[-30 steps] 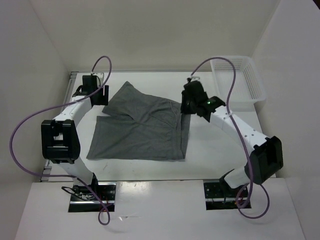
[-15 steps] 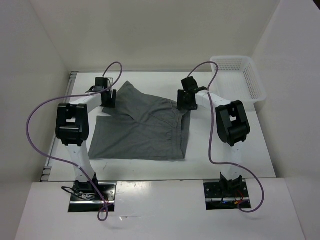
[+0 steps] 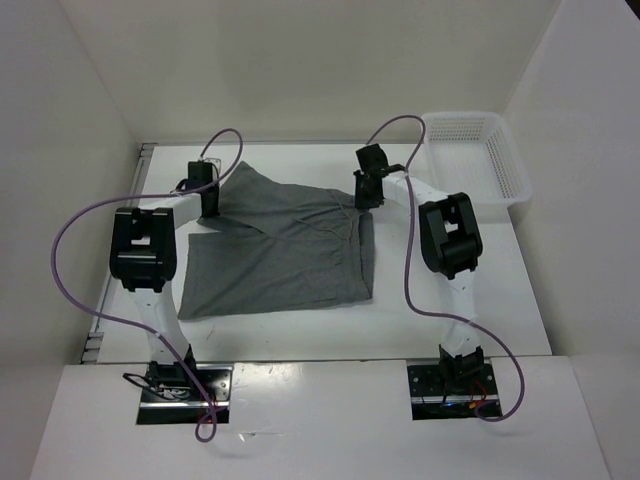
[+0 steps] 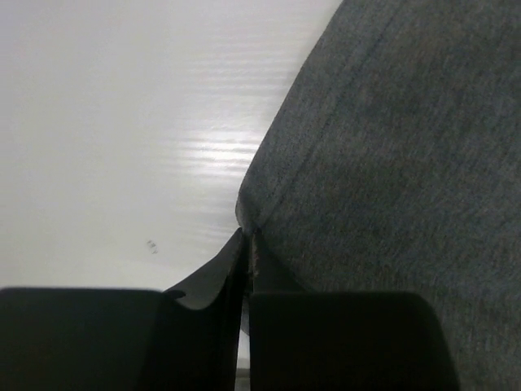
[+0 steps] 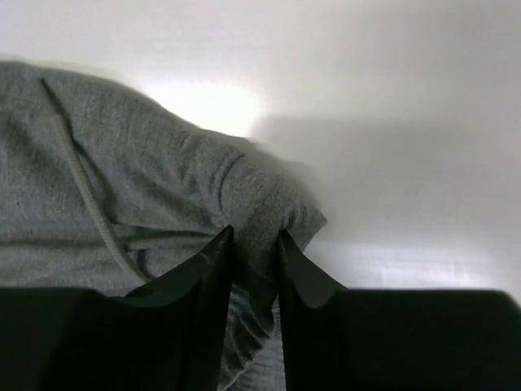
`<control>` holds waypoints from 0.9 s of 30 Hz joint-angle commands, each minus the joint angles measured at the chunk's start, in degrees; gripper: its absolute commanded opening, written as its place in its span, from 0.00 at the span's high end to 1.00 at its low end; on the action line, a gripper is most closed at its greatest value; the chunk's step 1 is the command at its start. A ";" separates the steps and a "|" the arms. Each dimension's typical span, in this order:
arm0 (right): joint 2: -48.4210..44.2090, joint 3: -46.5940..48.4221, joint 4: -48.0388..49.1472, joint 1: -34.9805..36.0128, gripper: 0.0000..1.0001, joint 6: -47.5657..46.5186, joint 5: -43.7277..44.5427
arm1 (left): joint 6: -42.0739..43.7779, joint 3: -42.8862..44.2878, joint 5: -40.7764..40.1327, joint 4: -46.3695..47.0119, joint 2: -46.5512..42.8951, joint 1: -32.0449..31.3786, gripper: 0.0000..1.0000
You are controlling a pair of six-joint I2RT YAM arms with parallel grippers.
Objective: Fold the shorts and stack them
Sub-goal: Flatten the shorts out
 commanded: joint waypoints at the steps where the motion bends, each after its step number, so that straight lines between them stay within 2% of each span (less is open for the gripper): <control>1: 4.73 8.52 0.67 -0.46 0.68 -2.14 2.28 | 0.25 -3.15 -4.09 -5.38 -1.54 2.93 0.91; 5: 8.43 15.73 -0.65 -1.24 0.54 -4.51 1.58 | 0.25 2.28 2.92 -14.15 -4.88 2.15 0.45; 6: 9.04 17.39 -0.65 -1.77 0.52 -4.51 0.62 | 0.25 6.82 3.81 -15.05 -5.50 1.62 0.34; 7: 9.05 18.02 -0.65 -2.73 0.52 -4.51 -1.39 | 0.25 9.30 4.43 -15.06 -5.51 0.83 0.31; 9: 9.05 19.08 -0.65 -3.35 0.51 -4.51 -2.64 | 0.25 14.75 6.45 -15.06 -3.68 0.83 0.27; 10: 8.53 19.08 -0.65 -3.36 0.51 -5.04 -2.64 | 0.25 21.04 7.07 -15.06 -2.27 0.83 0.26; 14: 8.52 20.22 -0.04 -3.89 0.50 -6.27 -5.27 | 0.25 36.17 7.87 -17.34 10.10 0.83 0.26; 19: 9.75 24.00 -0.57 -3.89 0.48 -6.27 -5.28 | 0.25 48.07 9.10 -18.05 21.54 -0.31 0.26; 27: 10.28 23.92 -0.57 -4.41 0.42 -6.79 -4.14 | 0.25 62.49 9.71 -22.87 32.45 -1.99 0.25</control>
